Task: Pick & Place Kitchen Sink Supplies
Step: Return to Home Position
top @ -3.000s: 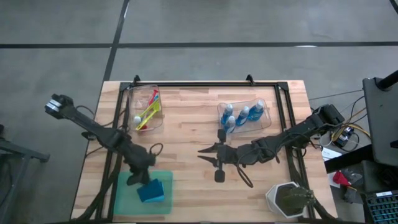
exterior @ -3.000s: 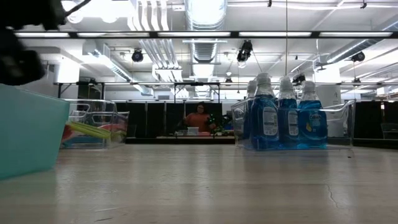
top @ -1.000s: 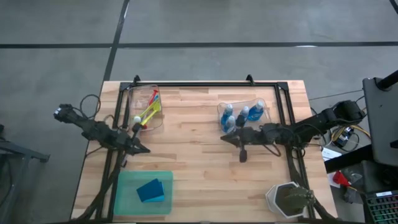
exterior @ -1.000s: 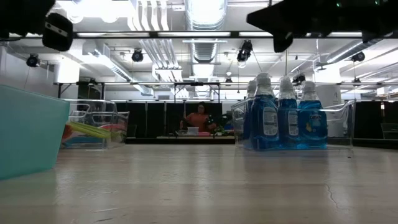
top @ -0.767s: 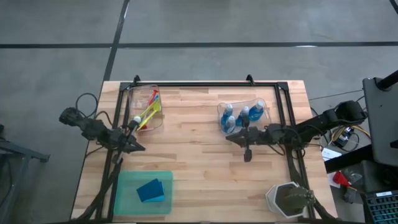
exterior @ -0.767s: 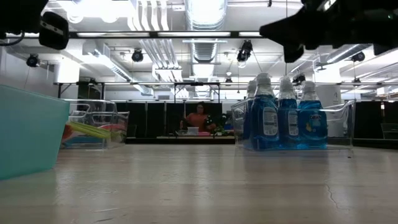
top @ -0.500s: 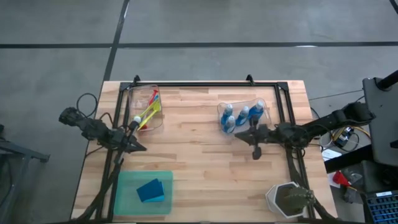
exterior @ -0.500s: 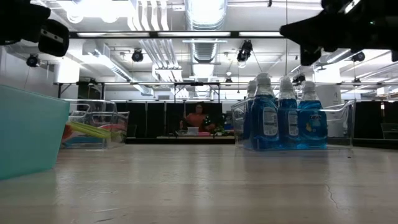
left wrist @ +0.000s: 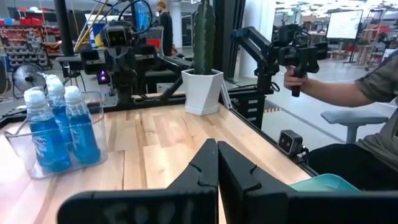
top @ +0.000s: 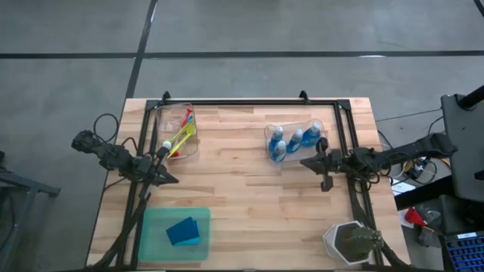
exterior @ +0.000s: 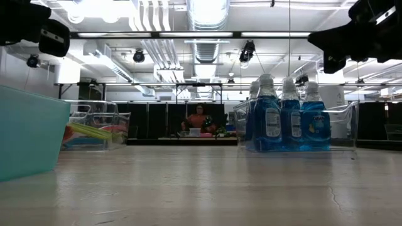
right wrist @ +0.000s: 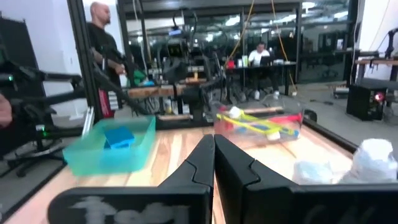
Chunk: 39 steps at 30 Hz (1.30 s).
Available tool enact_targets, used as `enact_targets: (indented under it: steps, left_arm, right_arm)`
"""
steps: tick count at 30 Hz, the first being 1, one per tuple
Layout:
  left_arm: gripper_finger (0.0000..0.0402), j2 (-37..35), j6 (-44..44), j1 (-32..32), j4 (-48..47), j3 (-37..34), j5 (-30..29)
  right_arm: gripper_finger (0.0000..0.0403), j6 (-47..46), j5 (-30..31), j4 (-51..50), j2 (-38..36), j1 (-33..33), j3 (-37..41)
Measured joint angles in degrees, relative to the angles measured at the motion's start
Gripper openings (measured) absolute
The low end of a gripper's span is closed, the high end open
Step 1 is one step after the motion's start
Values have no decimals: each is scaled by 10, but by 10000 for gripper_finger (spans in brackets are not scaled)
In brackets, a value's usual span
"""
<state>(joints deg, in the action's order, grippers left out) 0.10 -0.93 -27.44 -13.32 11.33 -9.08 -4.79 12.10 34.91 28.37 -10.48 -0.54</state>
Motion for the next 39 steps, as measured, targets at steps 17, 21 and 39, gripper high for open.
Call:
enact_targets:
  steps: [17, 21, 39]
  left_arm:
    - [0, 1, -11, 0, -10, -4, -47]
    - [0, 2, -15, 0, -2, -6, -47]
    - [0, 10, -60, 0, 13, -14, -49]
  right_arm:
    - [8, 33, 0, -135, -140, 0, 0]
    - [8, 33, 0, -138, -139, 0, 0]
    - [8, 33, 0, -137, -140, 0, 0]
